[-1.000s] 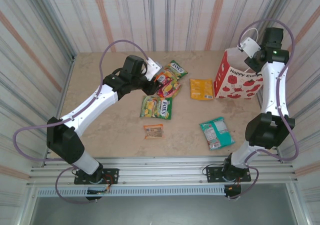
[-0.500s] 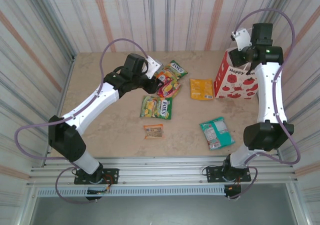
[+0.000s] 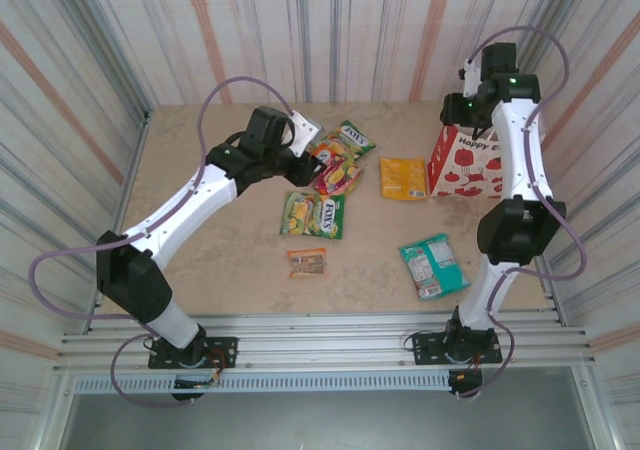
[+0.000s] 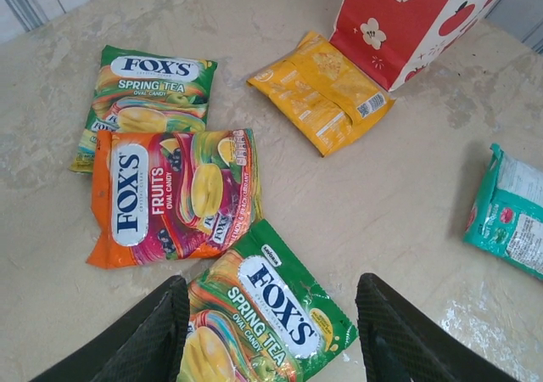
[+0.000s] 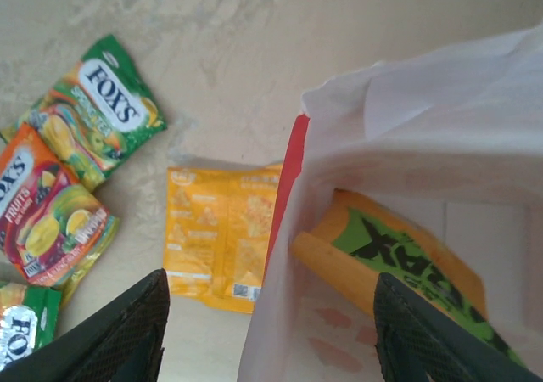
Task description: Place the snacks into the paper bag
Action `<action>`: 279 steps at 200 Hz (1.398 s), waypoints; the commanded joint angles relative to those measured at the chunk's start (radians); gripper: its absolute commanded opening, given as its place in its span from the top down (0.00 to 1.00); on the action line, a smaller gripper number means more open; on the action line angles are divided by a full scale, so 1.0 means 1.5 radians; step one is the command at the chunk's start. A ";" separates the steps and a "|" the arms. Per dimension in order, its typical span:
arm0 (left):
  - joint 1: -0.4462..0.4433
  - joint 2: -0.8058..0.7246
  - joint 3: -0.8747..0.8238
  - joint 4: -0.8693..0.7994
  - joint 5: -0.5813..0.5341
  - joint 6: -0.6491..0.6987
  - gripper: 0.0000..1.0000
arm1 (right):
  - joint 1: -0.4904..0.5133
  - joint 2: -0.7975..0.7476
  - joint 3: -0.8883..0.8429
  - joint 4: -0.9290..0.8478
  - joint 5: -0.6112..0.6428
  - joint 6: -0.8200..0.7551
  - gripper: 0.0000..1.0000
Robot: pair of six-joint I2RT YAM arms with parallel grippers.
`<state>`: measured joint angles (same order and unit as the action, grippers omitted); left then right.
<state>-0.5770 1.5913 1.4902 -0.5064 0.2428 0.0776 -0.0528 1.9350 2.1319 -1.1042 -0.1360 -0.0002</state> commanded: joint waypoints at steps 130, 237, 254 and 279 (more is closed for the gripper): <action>0.015 -0.042 -0.030 -0.016 0.014 -0.011 0.44 | 0.103 -0.066 -0.053 -0.096 -0.172 -0.098 1.00; 0.018 -0.070 -0.059 -0.022 0.005 -0.002 0.44 | 0.112 -0.115 -0.073 -0.140 -0.109 -0.331 0.98; 0.018 -0.067 -0.060 -0.017 0.011 -0.007 0.44 | 0.108 -0.120 -0.085 -0.136 -0.105 -0.327 0.96; 0.019 -0.063 -0.058 -0.010 0.019 -0.015 0.44 | 0.118 -0.116 -0.102 -0.102 -0.067 -0.303 0.98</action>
<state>-0.5568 1.5173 1.4128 -0.5274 0.2440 0.0727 0.0986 1.7870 1.9869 -1.2869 -0.2798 -0.4587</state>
